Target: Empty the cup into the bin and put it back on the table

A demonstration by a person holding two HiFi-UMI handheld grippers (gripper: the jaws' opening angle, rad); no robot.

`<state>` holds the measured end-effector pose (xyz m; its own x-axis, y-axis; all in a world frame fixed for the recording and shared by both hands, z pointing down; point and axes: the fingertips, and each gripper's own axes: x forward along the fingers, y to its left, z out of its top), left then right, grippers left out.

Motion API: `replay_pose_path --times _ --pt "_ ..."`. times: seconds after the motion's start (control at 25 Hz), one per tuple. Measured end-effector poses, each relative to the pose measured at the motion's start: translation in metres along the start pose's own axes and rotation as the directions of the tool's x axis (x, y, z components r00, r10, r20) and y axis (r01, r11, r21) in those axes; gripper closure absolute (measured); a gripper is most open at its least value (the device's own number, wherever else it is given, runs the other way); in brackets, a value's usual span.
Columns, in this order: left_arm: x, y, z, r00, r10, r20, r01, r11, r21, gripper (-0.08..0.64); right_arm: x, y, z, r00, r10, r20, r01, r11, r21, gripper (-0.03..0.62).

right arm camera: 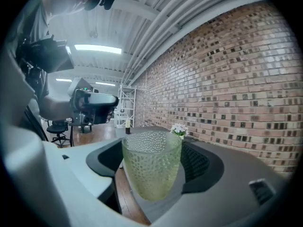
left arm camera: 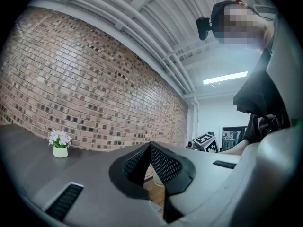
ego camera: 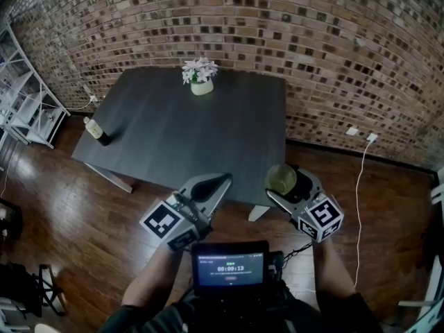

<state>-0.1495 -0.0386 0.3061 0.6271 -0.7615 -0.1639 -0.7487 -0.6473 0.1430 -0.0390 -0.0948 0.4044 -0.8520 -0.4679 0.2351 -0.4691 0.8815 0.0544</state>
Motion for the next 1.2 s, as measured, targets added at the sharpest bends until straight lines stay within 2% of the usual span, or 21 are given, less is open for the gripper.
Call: replay_pose_path --times 0.24,0.48,0.68,0.88,1.2 --pt "0.009 0.002 0.006 0.999 -0.038 0.011 0.038 0.999 0.005 0.569 -0.006 -0.011 0.005 0.999 -0.049 0.001 0.049 0.999 0.014 0.212" --pt "0.021 0.007 0.009 0.995 -0.091 0.027 0.091 0.996 -0.005 0.569 -0.019 -0.031 0.01 0.99 -0.14 0.008 0.14 0.99 0.027 0.212" --pt "0.038 0.004 0.006 0.985 -0.169 0.024 0.17 0.985 -0.018 0.569 -0.038 -0.056 0.012 0.972 -0.235 0.005 0.235 0.972 0.029 0.212" --pt "0.059 0.006 -0.005 0.973 -0.232 -0.008 0.231 0.971 -0.056 0.569 -0.06 -0.085 0.005 0.943 -0.33 -0.047 0.332 0.943 0.025 0.212" --pt "0.105 0.004 -0.011 0.961 -0.272 -0.04 0.269 0.96 -0.074 0.569 -0.079 -0.134 0.005 0.926 -0.371 -0.073 0.374 0.927 0.026 0.212"
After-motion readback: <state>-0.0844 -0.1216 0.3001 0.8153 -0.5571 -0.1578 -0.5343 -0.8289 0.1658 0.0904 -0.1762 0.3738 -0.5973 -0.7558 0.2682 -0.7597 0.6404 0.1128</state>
